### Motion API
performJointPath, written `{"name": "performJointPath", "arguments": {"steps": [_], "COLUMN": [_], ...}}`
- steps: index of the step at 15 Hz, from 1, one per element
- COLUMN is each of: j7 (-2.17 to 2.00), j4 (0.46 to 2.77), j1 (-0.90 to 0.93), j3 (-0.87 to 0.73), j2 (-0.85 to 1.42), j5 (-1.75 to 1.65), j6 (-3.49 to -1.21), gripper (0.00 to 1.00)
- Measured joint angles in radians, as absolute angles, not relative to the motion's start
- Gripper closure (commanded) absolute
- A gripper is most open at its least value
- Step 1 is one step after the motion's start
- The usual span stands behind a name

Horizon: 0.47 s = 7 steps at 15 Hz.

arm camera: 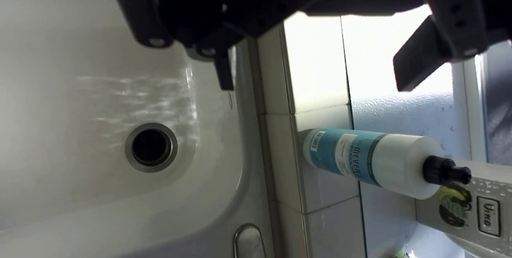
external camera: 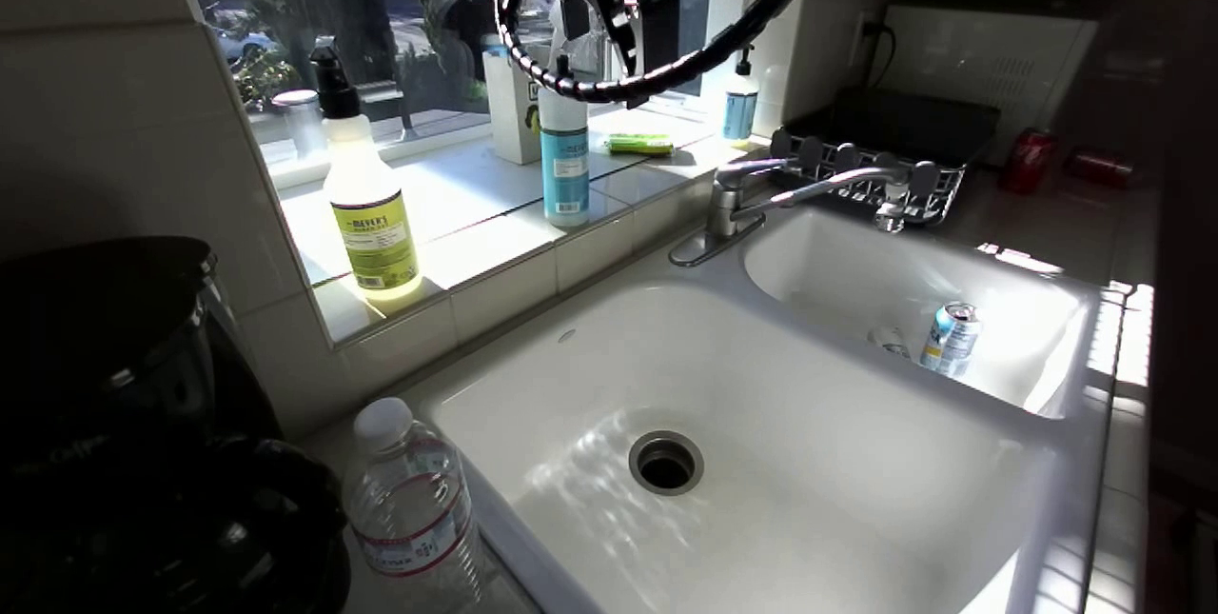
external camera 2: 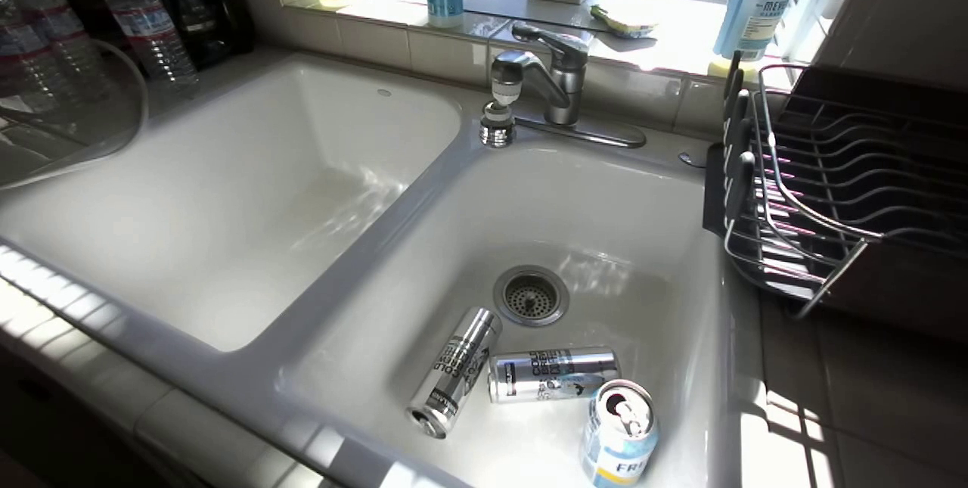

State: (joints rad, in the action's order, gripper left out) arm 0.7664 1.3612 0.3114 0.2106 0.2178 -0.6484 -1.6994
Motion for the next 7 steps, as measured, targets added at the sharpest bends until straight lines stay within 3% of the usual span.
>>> {"name": "performJointPath", "arguments": {"steps": [7], "j7": [0.625], "j4": [1.529], "j1": [0.307], "j3": [0.21], "j2": [0.09], "j5": [-0.648], "j6": [-1.759], "gripper": [0.0]}}
